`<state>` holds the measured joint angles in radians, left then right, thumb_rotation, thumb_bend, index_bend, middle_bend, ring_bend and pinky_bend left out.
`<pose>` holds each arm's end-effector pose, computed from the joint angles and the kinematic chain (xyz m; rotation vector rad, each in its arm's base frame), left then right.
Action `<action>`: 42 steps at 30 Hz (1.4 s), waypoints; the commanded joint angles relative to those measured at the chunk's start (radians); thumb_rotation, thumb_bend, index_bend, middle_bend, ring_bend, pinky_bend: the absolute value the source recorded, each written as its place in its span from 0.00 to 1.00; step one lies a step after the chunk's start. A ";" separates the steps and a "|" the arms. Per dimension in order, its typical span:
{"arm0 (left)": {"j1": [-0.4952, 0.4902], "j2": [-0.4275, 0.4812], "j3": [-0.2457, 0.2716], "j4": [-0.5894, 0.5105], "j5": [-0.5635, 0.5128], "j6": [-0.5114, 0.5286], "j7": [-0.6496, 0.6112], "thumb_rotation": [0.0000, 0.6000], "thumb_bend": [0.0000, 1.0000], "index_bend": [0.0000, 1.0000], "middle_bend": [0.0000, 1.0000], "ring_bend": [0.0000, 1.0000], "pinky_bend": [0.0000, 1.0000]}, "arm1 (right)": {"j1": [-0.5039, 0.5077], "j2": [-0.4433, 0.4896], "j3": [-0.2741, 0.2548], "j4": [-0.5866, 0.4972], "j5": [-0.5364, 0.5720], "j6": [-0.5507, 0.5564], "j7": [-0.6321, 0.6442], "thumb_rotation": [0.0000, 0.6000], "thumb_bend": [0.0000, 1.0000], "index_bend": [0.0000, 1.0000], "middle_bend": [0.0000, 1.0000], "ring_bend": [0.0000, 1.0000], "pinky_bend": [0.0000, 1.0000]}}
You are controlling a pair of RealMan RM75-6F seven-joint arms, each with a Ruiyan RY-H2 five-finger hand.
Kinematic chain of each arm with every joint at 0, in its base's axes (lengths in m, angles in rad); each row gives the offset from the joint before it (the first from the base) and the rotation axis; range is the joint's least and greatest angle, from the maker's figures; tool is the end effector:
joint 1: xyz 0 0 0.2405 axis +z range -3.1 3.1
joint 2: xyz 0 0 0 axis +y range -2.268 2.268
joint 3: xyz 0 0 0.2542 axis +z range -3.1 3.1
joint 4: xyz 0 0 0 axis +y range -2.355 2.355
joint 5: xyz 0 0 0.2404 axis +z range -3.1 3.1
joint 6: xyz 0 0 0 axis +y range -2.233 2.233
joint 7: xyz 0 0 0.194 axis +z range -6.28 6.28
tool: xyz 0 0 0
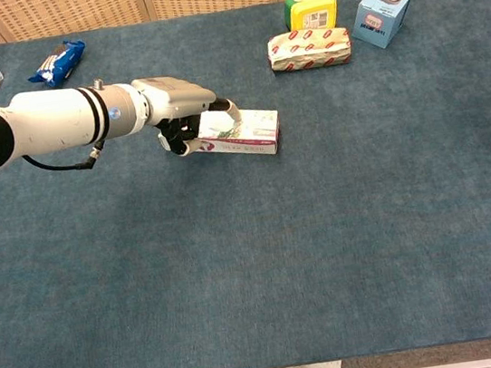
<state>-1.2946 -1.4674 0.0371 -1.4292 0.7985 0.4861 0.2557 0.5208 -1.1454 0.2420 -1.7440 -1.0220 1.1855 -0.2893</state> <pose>-0.0648 0.4123 -0.1197 -2.3832 -0.9257 -0.5032 -0.2181 -0.3865 0.1075 1.4321 -0.9352 0.9102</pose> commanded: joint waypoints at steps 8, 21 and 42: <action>-0.011 -0.002 0.005 -0.012 -0.012 0.006 0.007 1.00 0.90 0.11 0.94 1.00 0.97 | -0.002 0.000 0.002 0.003 0.001 0.000 0.000 1.00 0.41 0.43 0.64 0.75 0.85; -0.013 -0.015 0.014 0.034 -0.023 0.001 0.007 1.00 0.90 0.11 0.93 1.00 0.97 | -0.007 0.002 0.001 0.000 0.004 -0.001 0.000 1.00 0.41 0.43 0.64 0.76 0.85; -0.006 -0.007 0.021 -0.002 -0.021 0.024 0.022 1.00 0.90 0.11 0.93 1.00 0.97 | -0.019 0.010 0.002 -0.016 -0.003 0.013 0.000 1.00 0.41 0.43 0.64 0.76 0.85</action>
<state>-1.3003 -1.4737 0.0570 -1.4324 0.7782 0.5107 0.2771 0.5021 -1.1350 0.2440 -1.7603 -1.0250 1.1983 -0.2889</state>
